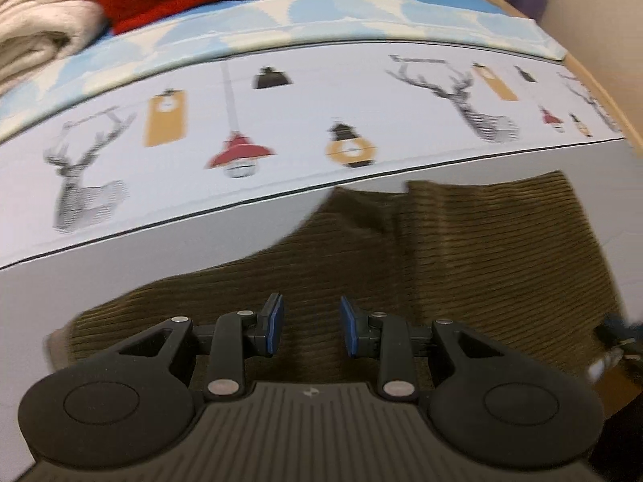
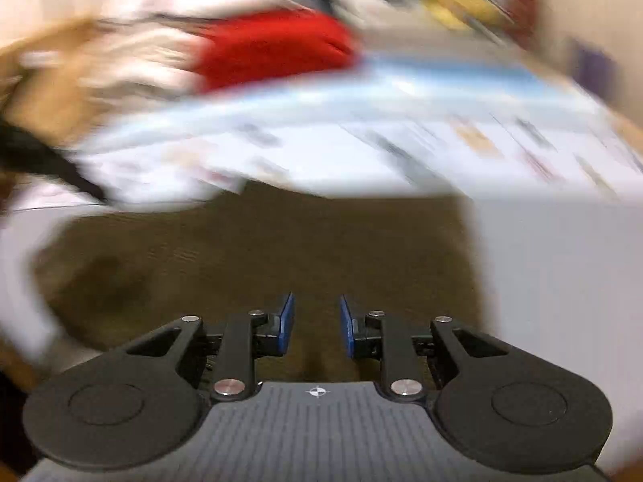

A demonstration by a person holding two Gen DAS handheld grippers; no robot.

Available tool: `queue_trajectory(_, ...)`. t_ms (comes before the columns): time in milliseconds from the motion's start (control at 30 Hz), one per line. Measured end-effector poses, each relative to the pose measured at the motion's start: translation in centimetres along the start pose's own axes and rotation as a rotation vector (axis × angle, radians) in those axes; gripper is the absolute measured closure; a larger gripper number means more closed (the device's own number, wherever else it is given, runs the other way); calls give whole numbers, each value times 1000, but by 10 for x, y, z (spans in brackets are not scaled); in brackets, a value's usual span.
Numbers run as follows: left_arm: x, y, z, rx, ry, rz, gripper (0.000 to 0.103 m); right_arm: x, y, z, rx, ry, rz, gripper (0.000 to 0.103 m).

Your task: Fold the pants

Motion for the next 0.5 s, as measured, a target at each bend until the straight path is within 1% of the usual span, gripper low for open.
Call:
queue_trajectory(33,3,5,-3,-10,-3,19,69,9,21,10,68,-59,18,103)
queue_trajectory(100,12,13,-9,-50,-12,71,69,3,43,11,230,-39,-63,103)
queue_trajectory(133,17,17,-13,-79,-15,100,69,-2,44,9,239,-30,-73,103)
queue_trajectory(167,21,18,-16,-103,-16,122,69,-9,42,6,212,8,-77,103)
queue_trajectory(200,27,20,-20,-135,-17,151,69,-14,38,5,192,48,-74,98)
queue_trajectory(267,37,24,-26,-187,-23,204,69,-20,38,3,198,93,-78,95)
queue_trajectory(300,44,26,-29,-208,-31,231,67,-15,39,0,209,98,-77,87)
queue_trajectory(333,52,28,-31,-223,-42,252,65,-9,43,-4,214,91,-62,75)
queue_trajectory(400,65,33,-35,-240,-55,275,59,3,43,-2,205,59,-37,73)
queue_trajectory(433,71,34,-37,-247,-58,276,57,5,43,-1,195,53,-30,72)
queue_trajectory(500,84,35,-39,-266,-54,268,48,8,39,-5,153,44,-14,70)
Point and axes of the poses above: each gripper's, at about its wrist camera, not at the fingertips, and x roughly the way its jaws point, y to its right, z to its underside, the point moved 3 cm from there along x, roughly the way its jaws point, and after that the axes turned 4 degrees about y, right-handed, at the moved point
